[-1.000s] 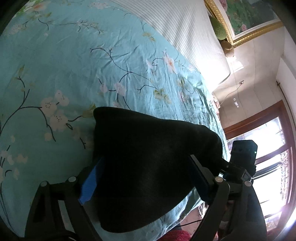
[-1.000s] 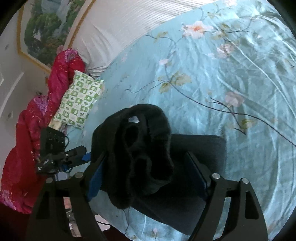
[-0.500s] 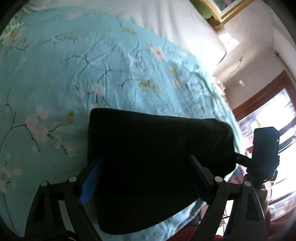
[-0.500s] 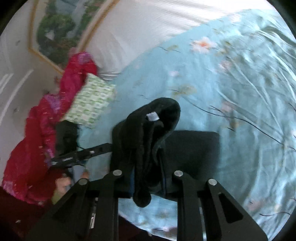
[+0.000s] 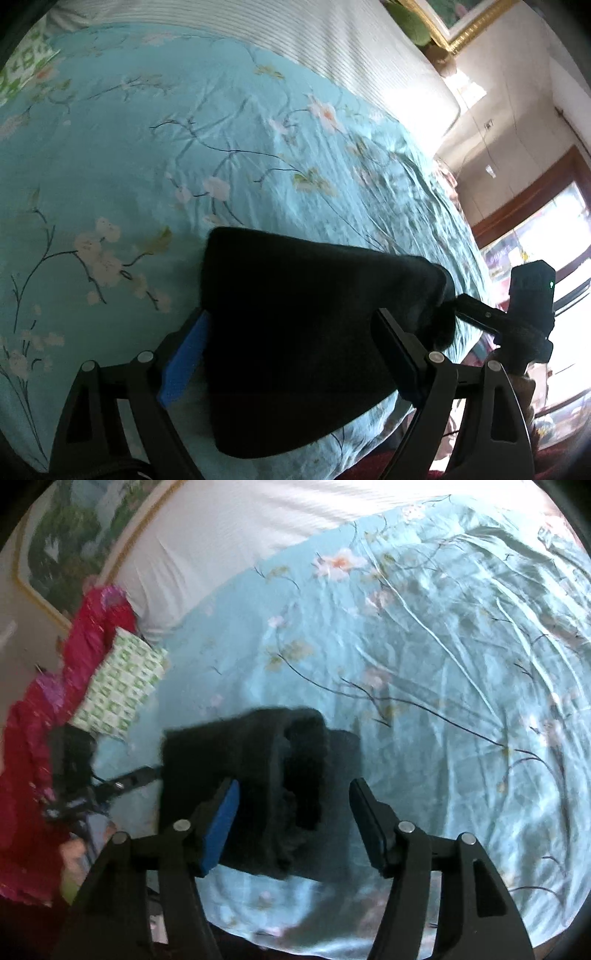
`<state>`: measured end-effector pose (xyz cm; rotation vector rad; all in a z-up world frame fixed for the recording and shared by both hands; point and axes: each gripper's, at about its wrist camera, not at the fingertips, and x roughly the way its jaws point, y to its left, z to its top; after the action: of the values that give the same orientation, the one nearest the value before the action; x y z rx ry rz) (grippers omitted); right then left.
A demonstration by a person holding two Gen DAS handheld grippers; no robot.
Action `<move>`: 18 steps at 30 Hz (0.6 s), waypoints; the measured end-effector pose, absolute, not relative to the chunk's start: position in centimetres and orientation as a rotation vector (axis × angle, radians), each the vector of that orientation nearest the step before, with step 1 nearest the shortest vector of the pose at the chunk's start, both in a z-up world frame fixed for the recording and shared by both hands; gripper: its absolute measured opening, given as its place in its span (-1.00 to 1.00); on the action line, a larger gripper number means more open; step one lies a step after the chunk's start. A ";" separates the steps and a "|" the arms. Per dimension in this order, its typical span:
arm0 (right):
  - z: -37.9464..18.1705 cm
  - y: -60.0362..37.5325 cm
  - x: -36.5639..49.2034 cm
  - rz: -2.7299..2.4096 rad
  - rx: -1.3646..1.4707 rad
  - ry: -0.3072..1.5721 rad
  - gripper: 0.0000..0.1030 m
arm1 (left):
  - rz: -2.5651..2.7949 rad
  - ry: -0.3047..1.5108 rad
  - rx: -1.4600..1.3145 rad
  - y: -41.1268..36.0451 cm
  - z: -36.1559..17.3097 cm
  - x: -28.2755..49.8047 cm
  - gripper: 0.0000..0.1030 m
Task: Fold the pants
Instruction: 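Lower the folded bundle onto the sheet with both grippers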
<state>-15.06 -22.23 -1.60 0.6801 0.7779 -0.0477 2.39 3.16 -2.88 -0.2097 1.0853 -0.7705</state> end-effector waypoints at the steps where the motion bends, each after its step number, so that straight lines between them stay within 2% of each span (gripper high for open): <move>1: -1.8 -22.2 -14.6 -0.038 0.696 0.768 0.42 | -0.764 1.092 -0.217 3.3 -3.0 2.6 0.72; 10: -6.5 -22.4 -13.4 -0.062 0.678 0.834 0.44 | -0.745 1.182 -0.254 3.4 -7.7 4.0 0.73; 18: -6.4 -22.9 -13.3 0.003 0.738 0.827 0.45 | -0.784 1.213 -0.301 3.6 -7.8 3.8 0.73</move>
<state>-13.34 -22.93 -6.42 0.7384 0.8271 0.0034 3.84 3.56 -7.81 -0.3007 1.2126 -0.7841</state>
